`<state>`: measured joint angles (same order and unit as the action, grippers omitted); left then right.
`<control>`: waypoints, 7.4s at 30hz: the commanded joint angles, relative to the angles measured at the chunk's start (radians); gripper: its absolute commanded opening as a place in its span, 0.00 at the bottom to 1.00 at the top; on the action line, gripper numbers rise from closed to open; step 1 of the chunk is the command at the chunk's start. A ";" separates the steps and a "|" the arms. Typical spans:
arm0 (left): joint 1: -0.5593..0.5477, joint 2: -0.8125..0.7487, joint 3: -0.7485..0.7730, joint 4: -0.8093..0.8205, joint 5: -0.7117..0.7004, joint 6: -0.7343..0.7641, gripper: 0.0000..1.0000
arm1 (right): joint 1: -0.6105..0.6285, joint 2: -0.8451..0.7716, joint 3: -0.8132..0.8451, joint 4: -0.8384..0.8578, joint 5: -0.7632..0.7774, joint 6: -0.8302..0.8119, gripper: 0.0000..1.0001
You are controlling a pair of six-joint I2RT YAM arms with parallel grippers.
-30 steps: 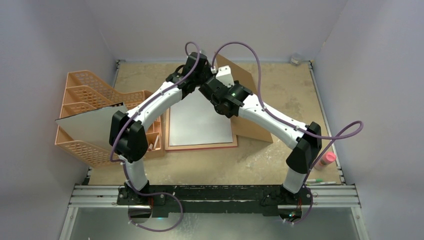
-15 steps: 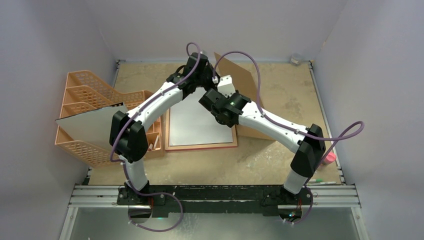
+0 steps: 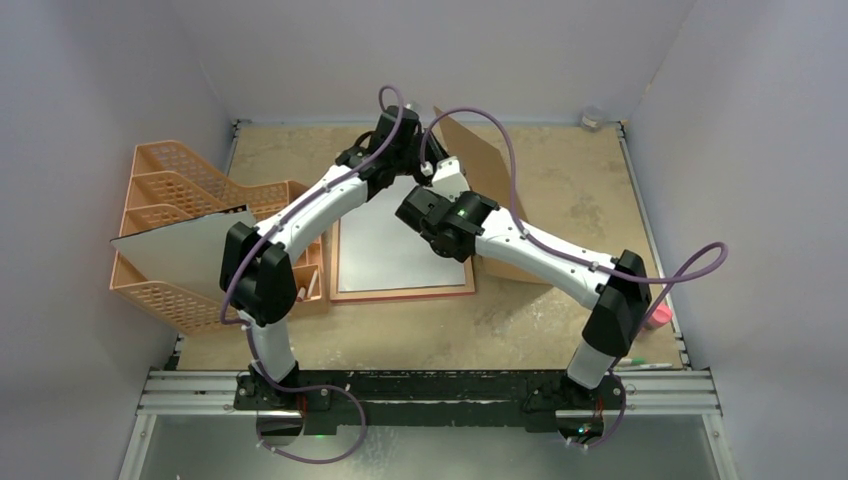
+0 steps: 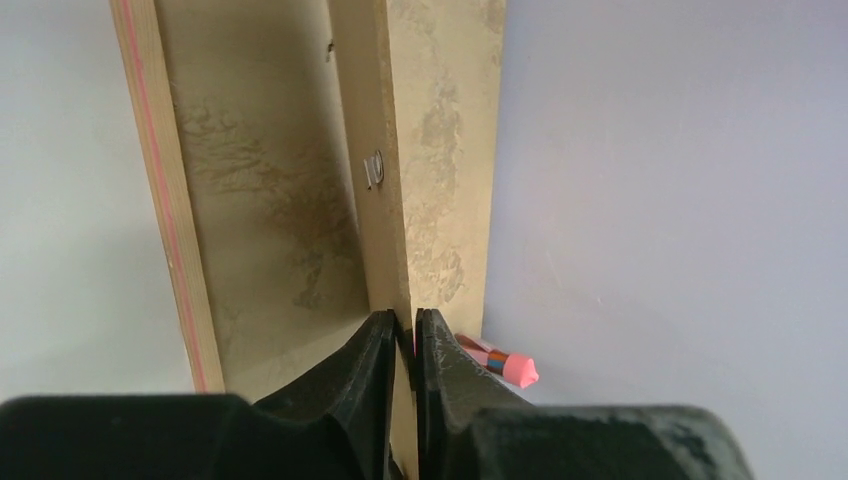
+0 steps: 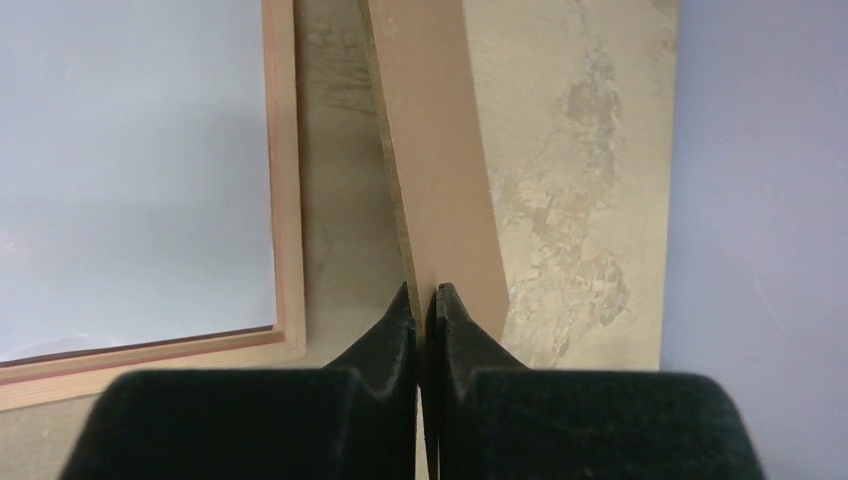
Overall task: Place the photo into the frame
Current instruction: Turn over the photo frame item at the center of the board, then place the photo frame item in the photo frame.
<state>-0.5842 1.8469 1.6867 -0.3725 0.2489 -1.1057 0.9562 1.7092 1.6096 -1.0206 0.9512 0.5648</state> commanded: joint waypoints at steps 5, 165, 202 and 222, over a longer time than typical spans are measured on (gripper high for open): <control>0.057 -0.062 0.048 0.069 0.065 0.032 0.42 | -0.024 -0.065 0.019 -0.036 0.008 0.131 0.00; 0.498 -0.029 -0.514 0.077 0.073 0.416 0.32 | -0.649 -0.189 -0.990 1.864 -1.389 0.531 0.10; 0.498 -0.013 -0.530 0.071 0.072 0.438 0.32 | -0.626 -0.143 -0.923 1.719 -1.270 0.257 0.18; 0.499 -0.016 -0.531 0.053 0.048 0.449 0.32 | -0.626 -0.218 -0.985 1.840 -1.206 0.310 0.09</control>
<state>-0.0814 1.8568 1.1587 -0.3195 0.3054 -0.6857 0.3340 1.5021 0.6296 0.7193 -0.3054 0.8967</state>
